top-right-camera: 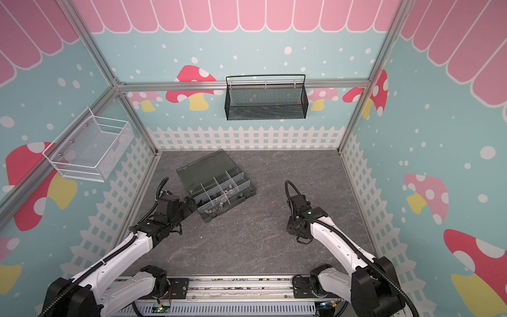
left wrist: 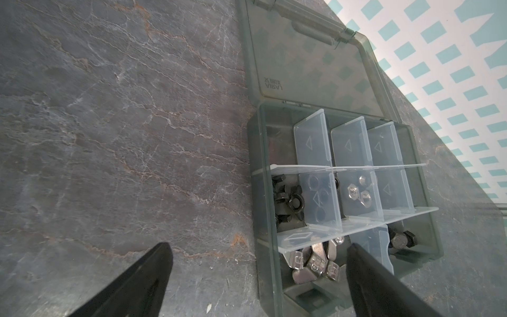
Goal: Sort the screws and nuts into containers
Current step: Pick up the nut from the middle-right of the table.
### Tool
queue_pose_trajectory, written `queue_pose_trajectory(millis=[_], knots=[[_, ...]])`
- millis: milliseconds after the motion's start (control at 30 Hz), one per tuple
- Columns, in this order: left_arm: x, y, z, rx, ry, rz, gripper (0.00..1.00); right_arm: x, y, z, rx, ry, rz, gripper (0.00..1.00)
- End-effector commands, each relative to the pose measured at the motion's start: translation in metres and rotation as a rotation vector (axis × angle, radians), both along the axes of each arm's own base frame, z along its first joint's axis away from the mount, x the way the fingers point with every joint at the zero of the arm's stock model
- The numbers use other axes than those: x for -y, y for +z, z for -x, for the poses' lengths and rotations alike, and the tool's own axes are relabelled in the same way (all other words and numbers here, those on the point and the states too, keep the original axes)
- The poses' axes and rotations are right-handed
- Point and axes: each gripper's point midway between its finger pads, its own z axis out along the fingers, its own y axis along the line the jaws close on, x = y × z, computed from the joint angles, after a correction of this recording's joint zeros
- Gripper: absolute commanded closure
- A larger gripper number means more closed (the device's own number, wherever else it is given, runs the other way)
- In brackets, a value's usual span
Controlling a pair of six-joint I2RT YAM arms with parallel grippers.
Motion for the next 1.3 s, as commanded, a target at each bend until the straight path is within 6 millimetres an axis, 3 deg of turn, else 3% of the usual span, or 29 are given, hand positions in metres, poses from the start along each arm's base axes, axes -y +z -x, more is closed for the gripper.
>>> queue_pose_trajectory(millis=[0,200,733,1267], knots=[[0.000,-0.002,-0.001,-0.003,0.009,0.015,0.00,0.008,-0.008,0.015,-0.050,-0.048,0.007,0.64],[0.001,-0.004,-0.001,-0.009,0.007,0.018,0.00,0.017,-0.019,0.015,-0.062,-0.069,0.020,0.63],[0.004,-0.009,-0.004,-0.023,0.005,0.034,0.00,0.027,-0.037,-0.006,-0.069,-0.060,0.024,0.55],[0.007,-0.011,-0.008,-0.030,-0.005,0.035,0.00,0.032,-0.047,-0.019,-0.078,-0.062,0.026,0.59]])
